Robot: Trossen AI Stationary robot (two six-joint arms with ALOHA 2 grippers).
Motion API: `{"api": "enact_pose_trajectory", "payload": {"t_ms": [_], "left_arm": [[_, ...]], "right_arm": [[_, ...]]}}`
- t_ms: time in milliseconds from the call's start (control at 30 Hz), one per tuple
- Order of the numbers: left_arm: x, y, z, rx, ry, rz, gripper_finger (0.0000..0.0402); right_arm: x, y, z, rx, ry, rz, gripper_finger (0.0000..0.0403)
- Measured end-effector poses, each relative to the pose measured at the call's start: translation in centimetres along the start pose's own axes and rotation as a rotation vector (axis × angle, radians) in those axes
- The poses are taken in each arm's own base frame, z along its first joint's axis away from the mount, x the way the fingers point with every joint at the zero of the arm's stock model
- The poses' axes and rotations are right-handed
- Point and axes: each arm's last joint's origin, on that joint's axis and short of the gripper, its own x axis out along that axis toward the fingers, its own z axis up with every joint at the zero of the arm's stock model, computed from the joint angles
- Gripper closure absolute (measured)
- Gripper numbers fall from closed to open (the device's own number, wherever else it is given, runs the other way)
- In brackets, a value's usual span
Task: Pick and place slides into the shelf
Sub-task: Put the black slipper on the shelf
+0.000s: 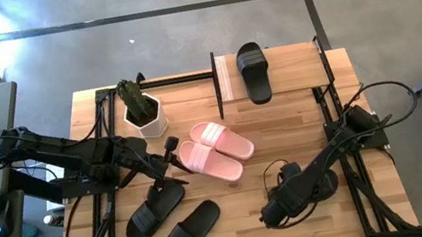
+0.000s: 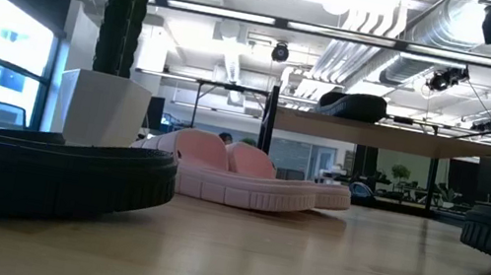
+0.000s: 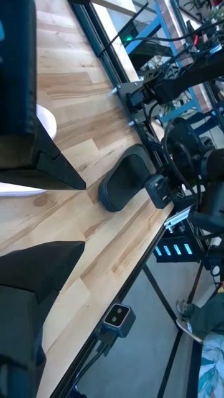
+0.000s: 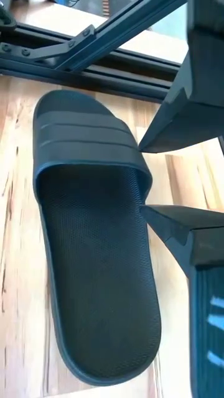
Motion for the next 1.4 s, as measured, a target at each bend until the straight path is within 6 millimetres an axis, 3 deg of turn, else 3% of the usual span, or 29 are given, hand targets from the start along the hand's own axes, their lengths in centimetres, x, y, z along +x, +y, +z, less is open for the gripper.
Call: {"api": "enact_pose_trajectory", "payload": {"t_ms": [400,700,1400], "left_arm": [[0.0,0.0,0.0,0.024,0.001,-0.001,0.0273],[0.0,0.0,0.0,0.025,0.004,-0.002,0.0273],[0.0,0.0,0.0,0.030,0.003,-0.001,0.0273]], "right_arm": [[3.0,-0.4,0.4,0.030,0.038,-0.158,0.0267],[3.2,0.2,0.3,0.013,0.028,-0.086,0.0267],[3.2,-0.3,0.7,0.027,-0.051,-0.120,0.0267]]}}
